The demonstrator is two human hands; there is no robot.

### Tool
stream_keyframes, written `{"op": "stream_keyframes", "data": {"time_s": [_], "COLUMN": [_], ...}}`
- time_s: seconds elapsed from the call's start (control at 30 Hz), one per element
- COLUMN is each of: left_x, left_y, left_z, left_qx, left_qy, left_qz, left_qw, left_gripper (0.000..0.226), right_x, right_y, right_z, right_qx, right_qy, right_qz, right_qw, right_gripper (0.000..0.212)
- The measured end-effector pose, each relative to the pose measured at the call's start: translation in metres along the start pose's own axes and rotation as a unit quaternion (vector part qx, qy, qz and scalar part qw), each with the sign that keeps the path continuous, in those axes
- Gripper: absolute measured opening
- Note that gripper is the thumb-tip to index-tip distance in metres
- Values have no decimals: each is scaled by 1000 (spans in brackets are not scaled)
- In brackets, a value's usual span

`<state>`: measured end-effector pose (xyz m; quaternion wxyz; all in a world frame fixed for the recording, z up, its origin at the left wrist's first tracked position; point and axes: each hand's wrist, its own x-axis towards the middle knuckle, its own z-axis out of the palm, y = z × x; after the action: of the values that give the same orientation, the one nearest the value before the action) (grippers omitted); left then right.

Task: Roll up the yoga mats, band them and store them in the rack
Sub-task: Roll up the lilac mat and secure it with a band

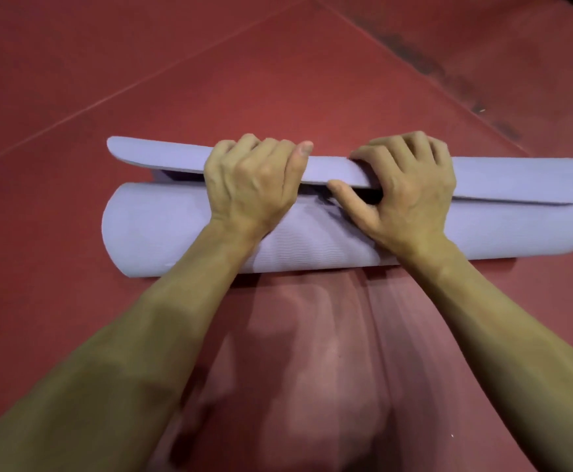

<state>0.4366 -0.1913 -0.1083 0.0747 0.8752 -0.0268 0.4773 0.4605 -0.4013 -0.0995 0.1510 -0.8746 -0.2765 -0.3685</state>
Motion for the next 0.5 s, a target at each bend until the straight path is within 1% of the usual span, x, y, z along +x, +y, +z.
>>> {"op": "stream_keyframes", "data": {"time_s": [0.07,0.13,0.2,0.23,0.3,0.33,0.4,0.5], "left_x": [4,5,2,-2,-17,-25,-37,-42], "left_y": [-1,0,2,3,6,8,9,12], "left_z": [2,4,0,-5,-15,-20,-22,-22], "left_qx": [25,34,13,-3,4,26,48,41], "left_qy": [17,14,10,7,-46,-82,-132,-170], "left_qz": [-6,-8,9,21,22,11,-5,-8], "left_qw": [1000,999,1000,1000,999,996,990,985], "left_gripper": [53,55,52,47,36,38,50,59], "right_x": [-12,-24,-29,-30,-34,-36,-40,-36], "right_y": [-6,-11,-11,-9,-8,-8,-11,-11], "right_z": [2,5,8,9,10,10,9,9], "right_qx": [28,55,66,66,64,67,67,59], "right_qy": [-19,-39,-45,-41,-23,-15,-5,-3], "right_qz": [15,43,65,66,64,63,61,66], "right_qw": [999,997,995,995,996,996,996,996], "right_gripper": [50,54,58,58,57,56,54,46]}}
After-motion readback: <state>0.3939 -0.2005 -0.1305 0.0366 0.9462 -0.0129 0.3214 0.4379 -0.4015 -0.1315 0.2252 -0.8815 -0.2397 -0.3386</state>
